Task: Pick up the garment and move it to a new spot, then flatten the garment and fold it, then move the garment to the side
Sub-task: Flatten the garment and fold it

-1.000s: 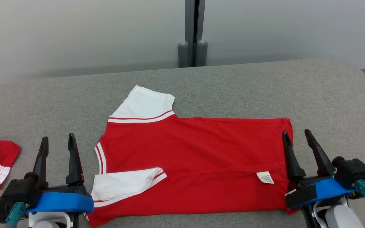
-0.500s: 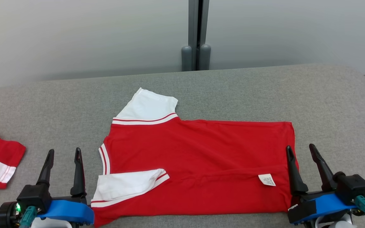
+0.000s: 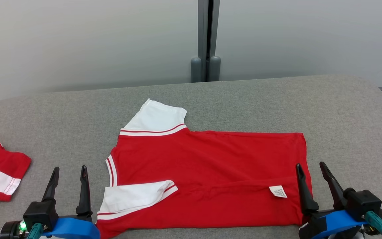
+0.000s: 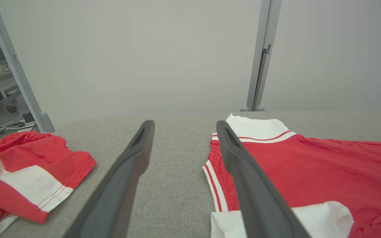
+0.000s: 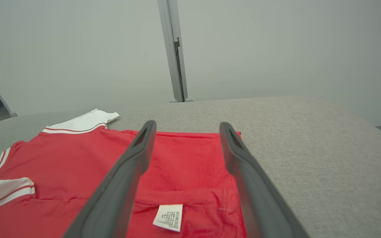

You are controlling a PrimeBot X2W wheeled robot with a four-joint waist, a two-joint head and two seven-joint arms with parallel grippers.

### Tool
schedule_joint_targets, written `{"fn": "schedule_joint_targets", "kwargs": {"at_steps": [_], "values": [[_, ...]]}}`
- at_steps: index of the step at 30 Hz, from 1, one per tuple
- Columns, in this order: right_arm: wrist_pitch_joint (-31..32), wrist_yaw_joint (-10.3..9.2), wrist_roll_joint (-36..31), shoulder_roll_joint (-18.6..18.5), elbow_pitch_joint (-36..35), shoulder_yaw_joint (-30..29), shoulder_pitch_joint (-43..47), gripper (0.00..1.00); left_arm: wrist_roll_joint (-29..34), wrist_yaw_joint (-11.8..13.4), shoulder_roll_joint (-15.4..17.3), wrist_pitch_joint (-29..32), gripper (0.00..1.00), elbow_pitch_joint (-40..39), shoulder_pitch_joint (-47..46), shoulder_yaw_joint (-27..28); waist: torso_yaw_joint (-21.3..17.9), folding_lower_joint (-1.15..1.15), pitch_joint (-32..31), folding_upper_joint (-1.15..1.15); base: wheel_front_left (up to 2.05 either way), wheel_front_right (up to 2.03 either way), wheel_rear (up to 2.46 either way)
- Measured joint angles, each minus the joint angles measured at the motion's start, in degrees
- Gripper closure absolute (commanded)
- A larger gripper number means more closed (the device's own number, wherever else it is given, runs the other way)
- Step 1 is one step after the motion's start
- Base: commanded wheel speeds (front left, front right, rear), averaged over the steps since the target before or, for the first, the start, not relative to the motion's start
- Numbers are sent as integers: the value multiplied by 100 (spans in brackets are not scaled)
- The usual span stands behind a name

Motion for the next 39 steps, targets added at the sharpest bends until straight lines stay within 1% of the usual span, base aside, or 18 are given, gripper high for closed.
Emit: {"fn": "schedule_joint_targets", "kwargs": {"at_steps": [16, 19, 22, 24, 27, 30, 34, 38, 39], "values": [[0, 0, -2, 2, 126, -18, 4, 0, 58, -69, -34, 0, 0, 133, 15, 52, -34, 0, -64, 0, 0, 0, 0], [-1, 0, -31, 3, 181, -71, -38, 0, 23, -87, -19, 0, 0, 193, -140, 56, -50, 0, -48, 0, 0, 0, 0], [-1, 0, -97, 1, 187, -182, -263, 0, -67, -120, 71, 0, 0, 274, -531, 2, -76, 0, 25, 0, 0, 0, 0], [-1, 0, -151, -31, 233, -186, -475, 0, -104, -123, 190, -1, 0, 334, -878, -77, -121, 0, 113, 0, 0, 0, 0], [-1, 0, -179, -165, 378, -99, -871, 0, -104, -125, 465, -1, 0, 476, -1452, -292, -230, 0, 299, 0, 0, 0, 0], [33, 0, -180, -292, 593, -12, -1335, 0, -232, -155, 723, -1, 0, 700, -2124, -595, -367, 1, 537, 0, 0, 0, 0], [341, 0, -219, -407, 917, 67, -1936, 0, -535, -156, 1066, 69, 0, 1058, -3028, -1138, -565, 1, 924, 0, 0, 0, 0], [599, 0, -229, -452, 1185, 219, -2495, 0, -1127, -157, 1401, 498, 0, 1443, -3911, -1731, -739, 2, 1342, 1, 0, 0, 0], [599, 0, -229, -452, 1185, 219, -2495, 0, -1127, -157, 1401, 498, 0, 1443, -3911, -1731, -739, 2, 1342, 1, 0, 0, 0]]}}
